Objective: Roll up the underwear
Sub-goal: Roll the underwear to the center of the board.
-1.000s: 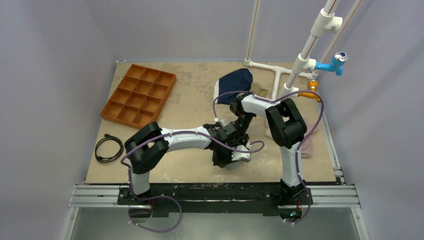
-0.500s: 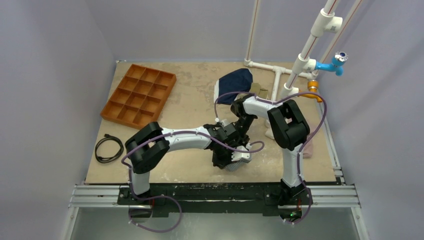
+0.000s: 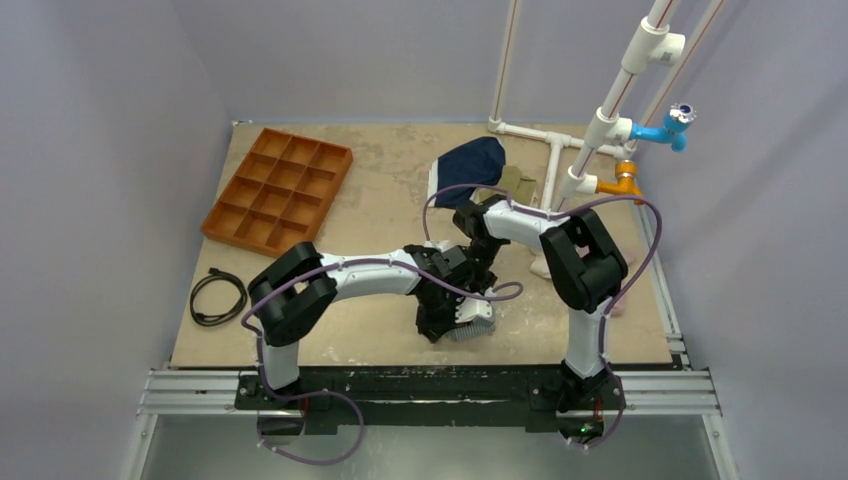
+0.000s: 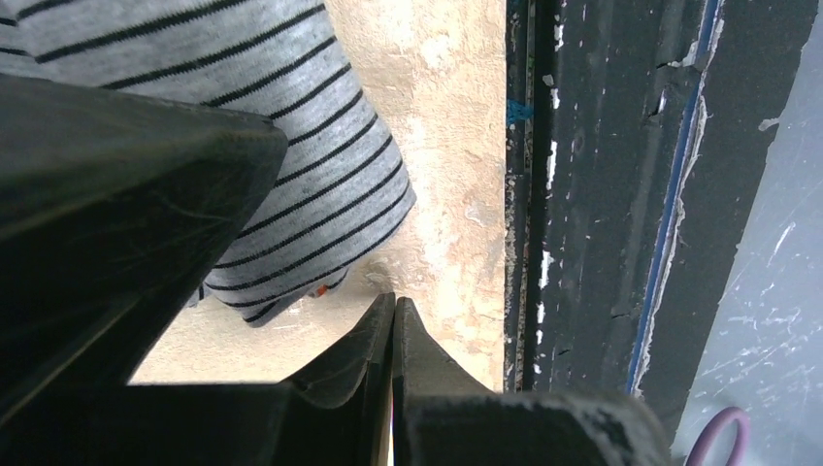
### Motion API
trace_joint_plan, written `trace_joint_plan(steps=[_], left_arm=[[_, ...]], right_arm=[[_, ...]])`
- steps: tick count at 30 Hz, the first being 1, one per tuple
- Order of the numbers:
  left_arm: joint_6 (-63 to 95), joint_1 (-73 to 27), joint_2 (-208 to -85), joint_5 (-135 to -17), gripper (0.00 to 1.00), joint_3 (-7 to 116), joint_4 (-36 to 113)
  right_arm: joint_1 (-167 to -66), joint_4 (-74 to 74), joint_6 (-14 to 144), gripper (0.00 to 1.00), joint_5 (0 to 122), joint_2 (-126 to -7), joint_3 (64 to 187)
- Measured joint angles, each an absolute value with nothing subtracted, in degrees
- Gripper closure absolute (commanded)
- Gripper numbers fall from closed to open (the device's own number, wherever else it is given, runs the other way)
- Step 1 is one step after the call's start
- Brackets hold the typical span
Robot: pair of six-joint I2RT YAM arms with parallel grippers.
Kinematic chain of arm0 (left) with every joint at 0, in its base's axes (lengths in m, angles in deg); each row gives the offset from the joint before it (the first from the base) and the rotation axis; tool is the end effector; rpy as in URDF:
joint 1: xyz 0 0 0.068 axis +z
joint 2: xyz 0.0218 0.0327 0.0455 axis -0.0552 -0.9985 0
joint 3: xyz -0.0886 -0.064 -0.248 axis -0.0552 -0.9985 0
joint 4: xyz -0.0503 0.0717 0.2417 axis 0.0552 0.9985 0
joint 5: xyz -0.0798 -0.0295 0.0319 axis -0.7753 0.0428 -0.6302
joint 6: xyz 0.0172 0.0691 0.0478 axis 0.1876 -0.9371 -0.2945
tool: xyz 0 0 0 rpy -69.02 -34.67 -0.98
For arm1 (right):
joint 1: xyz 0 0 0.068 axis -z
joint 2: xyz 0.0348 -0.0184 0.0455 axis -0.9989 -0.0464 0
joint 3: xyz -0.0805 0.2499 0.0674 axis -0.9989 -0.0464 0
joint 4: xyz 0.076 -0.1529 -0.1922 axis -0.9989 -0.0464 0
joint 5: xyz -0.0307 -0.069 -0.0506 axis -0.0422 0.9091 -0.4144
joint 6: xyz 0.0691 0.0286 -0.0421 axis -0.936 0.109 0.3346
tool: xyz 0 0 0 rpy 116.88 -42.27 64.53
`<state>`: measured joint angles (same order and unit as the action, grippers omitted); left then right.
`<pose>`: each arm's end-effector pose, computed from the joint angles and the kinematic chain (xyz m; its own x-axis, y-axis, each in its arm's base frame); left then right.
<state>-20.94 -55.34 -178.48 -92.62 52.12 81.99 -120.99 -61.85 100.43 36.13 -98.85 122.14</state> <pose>0.1565 -0.3164 0.1240 -0.1100 0.9315 -0.3468 0.9562 0.0040 -0.2925 0.2369 0.2063 0.1049 -0.5340 -0.8447 -0.0365 -0.7046 0.4208 0.5714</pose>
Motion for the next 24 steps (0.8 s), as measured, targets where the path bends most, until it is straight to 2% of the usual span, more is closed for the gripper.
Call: trace_joint_plan(steps=[11,17,24], left_arm=[[-20.9,-53.5,-177.4,-93.8,1.00,51.9,85.3],[-20.9,-49.1,-172.9,-93.8,0.79,48.4,86.9],[-19.4,-41.5,-166.3,-90.3,0.66,44.6,88.7]], right_arm=[[-122.7,-56.2,97.5,0.83,36.2,-97.6,121.4],[-124.7,-47.0,98.4,0.84,32.1,-98.9,124.1],[-126.4,-40.9,100.0,0.84,29.5,-103.2,129.5]])
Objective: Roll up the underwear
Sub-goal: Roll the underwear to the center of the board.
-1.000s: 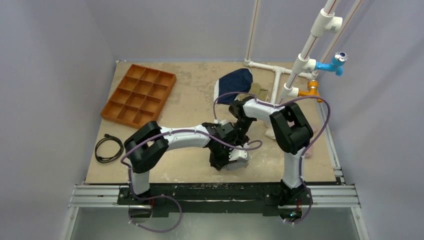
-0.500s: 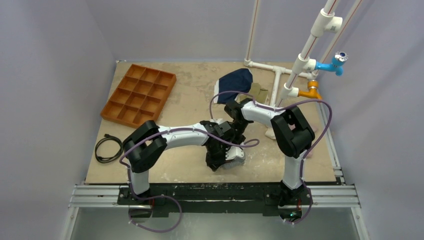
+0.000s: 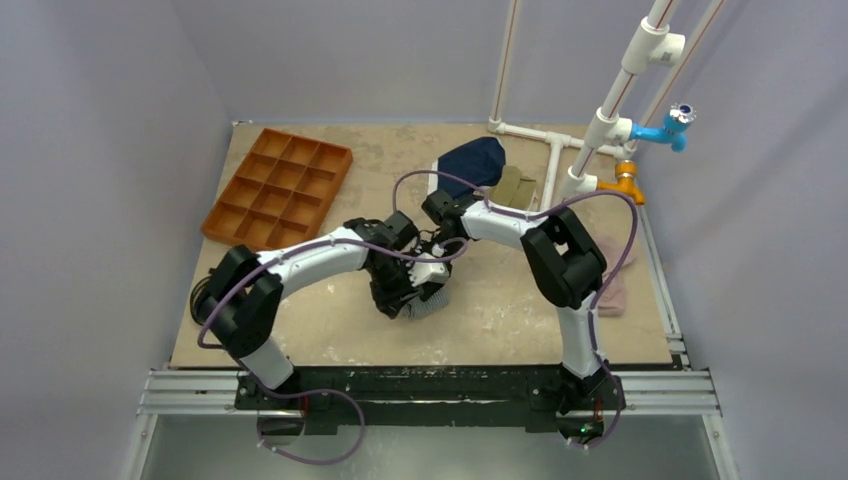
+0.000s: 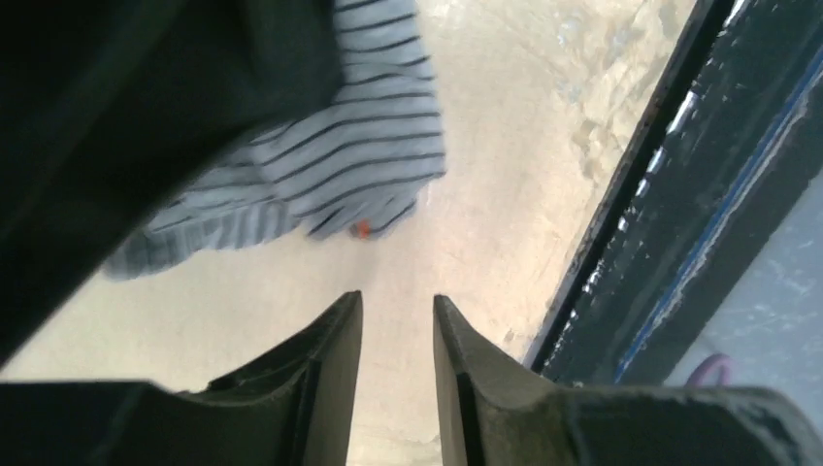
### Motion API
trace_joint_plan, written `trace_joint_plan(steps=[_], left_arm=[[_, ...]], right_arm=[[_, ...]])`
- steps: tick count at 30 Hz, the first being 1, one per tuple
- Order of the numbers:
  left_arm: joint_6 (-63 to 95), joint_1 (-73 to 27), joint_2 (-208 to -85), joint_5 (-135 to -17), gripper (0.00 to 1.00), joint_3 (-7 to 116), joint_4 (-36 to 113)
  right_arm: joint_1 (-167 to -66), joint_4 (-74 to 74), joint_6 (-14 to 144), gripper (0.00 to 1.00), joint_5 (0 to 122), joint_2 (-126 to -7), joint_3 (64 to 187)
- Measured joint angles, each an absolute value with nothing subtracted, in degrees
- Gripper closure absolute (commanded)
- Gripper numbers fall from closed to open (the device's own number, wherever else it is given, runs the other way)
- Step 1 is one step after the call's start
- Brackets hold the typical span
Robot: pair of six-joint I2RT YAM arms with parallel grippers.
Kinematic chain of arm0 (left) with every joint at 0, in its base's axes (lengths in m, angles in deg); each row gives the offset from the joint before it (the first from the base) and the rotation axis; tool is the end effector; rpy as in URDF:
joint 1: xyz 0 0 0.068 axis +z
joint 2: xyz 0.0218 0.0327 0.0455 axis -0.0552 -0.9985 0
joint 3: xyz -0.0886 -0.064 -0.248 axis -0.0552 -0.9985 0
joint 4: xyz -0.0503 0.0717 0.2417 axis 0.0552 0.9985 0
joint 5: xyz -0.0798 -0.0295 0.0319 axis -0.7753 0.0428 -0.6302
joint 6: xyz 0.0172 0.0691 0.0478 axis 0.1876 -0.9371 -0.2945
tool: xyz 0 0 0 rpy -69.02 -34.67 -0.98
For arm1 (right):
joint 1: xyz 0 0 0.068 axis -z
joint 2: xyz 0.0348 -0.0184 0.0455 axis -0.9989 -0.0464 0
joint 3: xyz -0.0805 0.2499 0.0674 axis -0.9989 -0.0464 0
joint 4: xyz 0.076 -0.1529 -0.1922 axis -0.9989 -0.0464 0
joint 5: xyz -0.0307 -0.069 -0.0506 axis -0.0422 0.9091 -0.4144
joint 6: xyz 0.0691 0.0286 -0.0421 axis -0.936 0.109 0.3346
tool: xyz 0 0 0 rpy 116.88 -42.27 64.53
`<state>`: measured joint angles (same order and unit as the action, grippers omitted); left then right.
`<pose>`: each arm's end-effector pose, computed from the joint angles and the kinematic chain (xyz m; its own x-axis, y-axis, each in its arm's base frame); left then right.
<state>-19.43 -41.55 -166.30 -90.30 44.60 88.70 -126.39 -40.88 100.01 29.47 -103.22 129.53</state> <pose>0.1924 -0.2314 0.1515 -0.3583 0.8865 -0.2929 0.9177 0.2768 -0.2849 0.2741 0.2837 0.1108 -0.4002 -0.8007 -0.4458 -0.8686 0.1763 0.4632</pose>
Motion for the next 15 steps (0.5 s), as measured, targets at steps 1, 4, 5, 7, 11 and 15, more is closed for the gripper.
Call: trace_joint_plan(steps=[1,4,5,7,11,15], left_arm=[[-18.8,-39.8,-165.4,-88.3,0.65,44.5,88.4],[-17.4,-35.7,-160.9,-85.5,0.64,43.6,87.4],[-16.7,-34.6,-159.6,-84.8,0.64,43.6,85.8],[-15.8,-33.4,-157.7,-84.7,0.64,43.3,84.6],[-14.2,-32.6,-155.4,-83.9,0.64,42.4,80.0],[-13.9,-31.7,-154.2,-83.8,0.64,40.7,77.4]], right_arm=[[-126.8,-41.9,99.9,0.84,28.3,-103.7,129.6],[-126.8,-43.7,100.5,0.85,26.6,-104.7,130.7],[-127.0,-44.6,101.0,0.85,26.1,-105.0,130.7],[-127.2,-45.8,100.8,0.85,24.6,-105.6,130.9],[-128.0,-49.2,101.3,0.85,22.4,-106.6,130.4],[-128.6,-52.0,101.4,0.84,21.1,-107.2,130.0]])
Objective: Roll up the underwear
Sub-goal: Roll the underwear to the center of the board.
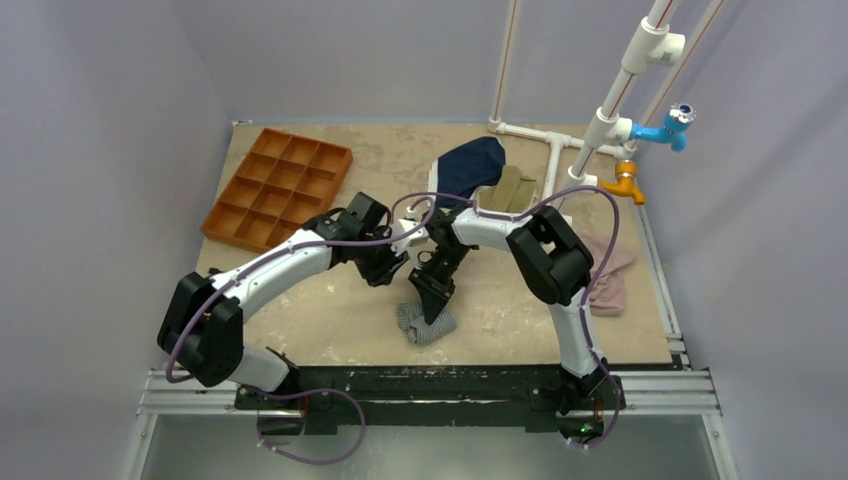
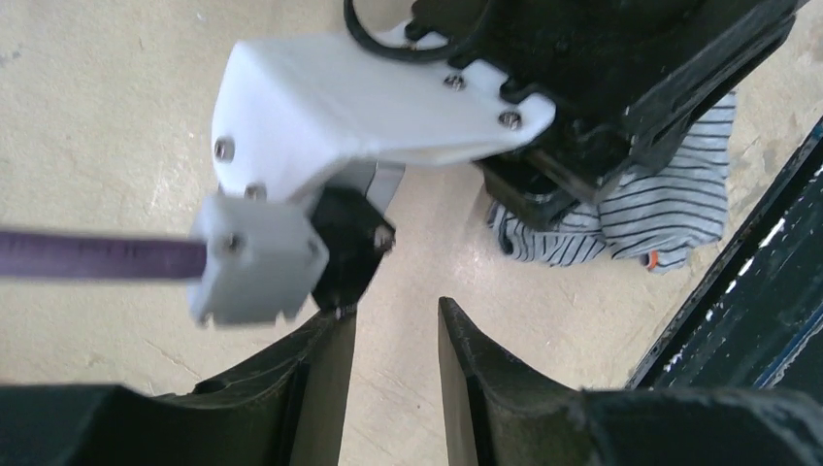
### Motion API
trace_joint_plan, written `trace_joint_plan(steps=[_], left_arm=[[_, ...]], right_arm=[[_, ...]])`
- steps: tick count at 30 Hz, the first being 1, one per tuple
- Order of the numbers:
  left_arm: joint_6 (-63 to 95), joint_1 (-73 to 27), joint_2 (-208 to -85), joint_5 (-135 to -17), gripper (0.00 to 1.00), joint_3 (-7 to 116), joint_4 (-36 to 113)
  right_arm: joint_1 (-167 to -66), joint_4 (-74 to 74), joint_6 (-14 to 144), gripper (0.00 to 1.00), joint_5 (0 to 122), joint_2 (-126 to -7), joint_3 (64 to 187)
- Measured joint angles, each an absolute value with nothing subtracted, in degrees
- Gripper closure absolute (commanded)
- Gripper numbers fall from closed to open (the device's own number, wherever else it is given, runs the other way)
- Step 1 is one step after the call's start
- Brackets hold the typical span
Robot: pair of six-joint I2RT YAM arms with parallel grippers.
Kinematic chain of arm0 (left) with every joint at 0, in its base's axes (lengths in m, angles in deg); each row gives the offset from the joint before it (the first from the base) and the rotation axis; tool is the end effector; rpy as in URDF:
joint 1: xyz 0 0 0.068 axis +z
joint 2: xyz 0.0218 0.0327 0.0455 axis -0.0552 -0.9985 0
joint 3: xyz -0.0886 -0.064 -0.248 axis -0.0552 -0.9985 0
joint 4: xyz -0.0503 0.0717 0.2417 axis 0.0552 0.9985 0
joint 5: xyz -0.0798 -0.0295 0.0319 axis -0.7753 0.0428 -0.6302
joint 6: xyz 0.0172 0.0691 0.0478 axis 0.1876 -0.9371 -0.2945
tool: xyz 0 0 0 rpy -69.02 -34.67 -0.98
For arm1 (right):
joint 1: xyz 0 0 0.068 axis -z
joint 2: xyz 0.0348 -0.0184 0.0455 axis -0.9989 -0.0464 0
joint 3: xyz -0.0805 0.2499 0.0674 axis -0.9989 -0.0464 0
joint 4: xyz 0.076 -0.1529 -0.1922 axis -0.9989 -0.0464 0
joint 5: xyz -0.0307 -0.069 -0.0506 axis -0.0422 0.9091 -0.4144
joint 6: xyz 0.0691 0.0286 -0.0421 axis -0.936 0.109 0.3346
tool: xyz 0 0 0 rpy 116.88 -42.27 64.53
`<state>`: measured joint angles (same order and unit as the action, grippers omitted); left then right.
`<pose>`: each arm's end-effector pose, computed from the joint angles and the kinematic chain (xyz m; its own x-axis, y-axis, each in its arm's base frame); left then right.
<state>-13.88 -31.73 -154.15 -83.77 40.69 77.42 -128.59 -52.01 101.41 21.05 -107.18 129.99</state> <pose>0.2347 -0.1892 0.1980 -0.4755 0.7055 -0.5254 0.8533 0.5152 -0.0804 0.2395 0.2841 0.0943 -0.4512 -0.8430 -0.2928 -0.7201 0.1501 0.6774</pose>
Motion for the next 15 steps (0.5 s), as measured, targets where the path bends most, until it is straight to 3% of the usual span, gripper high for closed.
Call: trace_joint_plan(steps=[15], left_arm=[[-18.9,-27.5,-140.8,-88.5,0.63,36.9,83.5]], right_arm=[[-124.6,-54.6,93.8,0.83,21.4,-109.3,131.6]])
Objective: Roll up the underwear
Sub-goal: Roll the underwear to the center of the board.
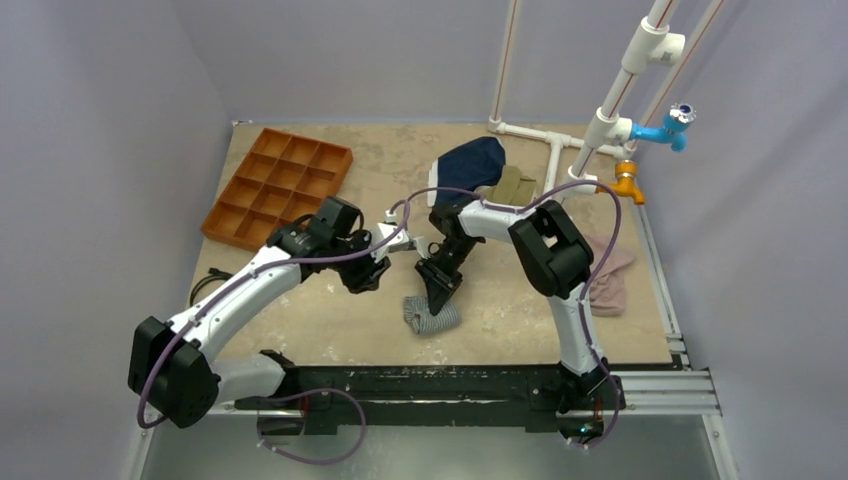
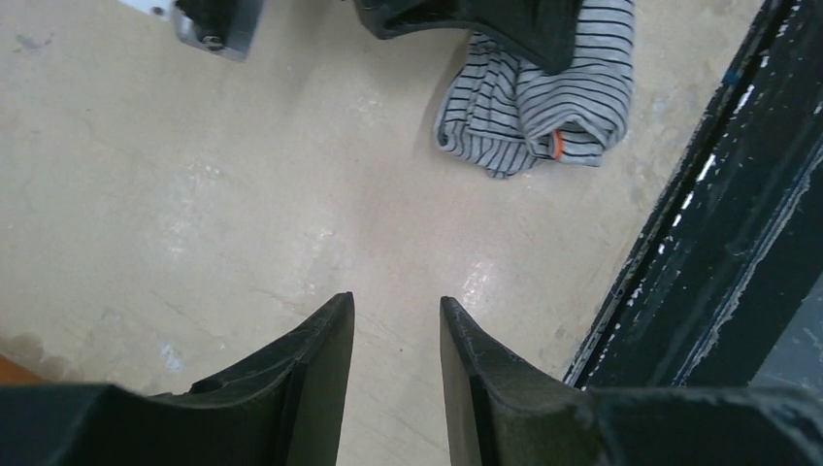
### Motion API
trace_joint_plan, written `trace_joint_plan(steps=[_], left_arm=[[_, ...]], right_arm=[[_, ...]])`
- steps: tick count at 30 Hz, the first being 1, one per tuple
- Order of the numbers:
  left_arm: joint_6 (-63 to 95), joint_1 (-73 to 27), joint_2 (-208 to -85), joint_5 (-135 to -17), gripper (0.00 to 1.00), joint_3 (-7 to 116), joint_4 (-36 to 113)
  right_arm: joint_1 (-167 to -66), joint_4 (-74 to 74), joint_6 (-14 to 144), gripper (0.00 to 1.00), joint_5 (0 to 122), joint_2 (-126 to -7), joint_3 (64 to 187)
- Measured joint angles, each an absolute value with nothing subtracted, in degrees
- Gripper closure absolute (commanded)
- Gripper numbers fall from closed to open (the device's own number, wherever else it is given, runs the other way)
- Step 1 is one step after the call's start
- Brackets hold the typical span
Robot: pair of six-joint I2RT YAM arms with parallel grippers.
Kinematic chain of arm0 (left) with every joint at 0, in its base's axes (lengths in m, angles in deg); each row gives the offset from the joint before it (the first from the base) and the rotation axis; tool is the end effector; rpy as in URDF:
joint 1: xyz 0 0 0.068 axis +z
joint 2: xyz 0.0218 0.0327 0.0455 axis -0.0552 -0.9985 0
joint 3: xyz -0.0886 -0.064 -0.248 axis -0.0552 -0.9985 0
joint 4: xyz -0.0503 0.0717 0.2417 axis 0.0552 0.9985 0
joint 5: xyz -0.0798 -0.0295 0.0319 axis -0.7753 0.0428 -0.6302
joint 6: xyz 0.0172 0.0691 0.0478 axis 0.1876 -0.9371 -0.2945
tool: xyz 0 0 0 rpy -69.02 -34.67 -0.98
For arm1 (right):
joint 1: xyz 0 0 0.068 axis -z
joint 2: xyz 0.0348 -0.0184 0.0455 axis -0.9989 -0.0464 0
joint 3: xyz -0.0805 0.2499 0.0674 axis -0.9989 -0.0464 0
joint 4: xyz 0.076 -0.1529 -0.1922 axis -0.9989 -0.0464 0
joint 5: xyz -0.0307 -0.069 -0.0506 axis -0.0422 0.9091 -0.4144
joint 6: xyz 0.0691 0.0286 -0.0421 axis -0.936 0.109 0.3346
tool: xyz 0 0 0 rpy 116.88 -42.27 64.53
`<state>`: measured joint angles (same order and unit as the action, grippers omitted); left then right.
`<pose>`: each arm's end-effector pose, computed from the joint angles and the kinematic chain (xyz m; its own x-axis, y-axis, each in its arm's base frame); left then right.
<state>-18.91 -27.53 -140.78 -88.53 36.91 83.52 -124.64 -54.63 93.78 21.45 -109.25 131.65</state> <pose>0.2034 -0.1520 0.2309 -0.4147 0.6821 -0.6023 0.8776 0.4748 -0.0666 0.2591 0.2670 0.0879 -0.6037 -0.7833 -0.1482 -0.6075 0.3316 0.7218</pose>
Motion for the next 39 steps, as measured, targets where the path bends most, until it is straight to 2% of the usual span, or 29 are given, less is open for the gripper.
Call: trace_joint_plan(steps=[6,12,19,28,39], left_arm=[[-18.7,-30.9,-145.2,-91.8,0.62,36.9,82.6],[-16.7,-40.1,-150.9,-93.9,0.53,36.9,78.6],[-13.1,-44.6,-156.4,-94.8,0.48,39.8,75.8],[-8.5,-51.9,-162.8,-87.3,0.46,42.0,72.8],[-5.3,-55.7,-166.0,-76.1,0.46,43.5,70.8]], right_arm=[[-122.9,-54.0,90.4,0.83,23.5,-109.5,133.2],[-122.6,-53.7,90.5,0.82,23.2,-109.5,133.3],[-122.5,-53.6,91.9,0.82,22.6,-109.5,133.2],[-122.5,-53.6,92.6,0.81,22.3,-109.5,133.2],[-122.3,-53.1,93.2,0.82,22.1,-109.5,133.0]])
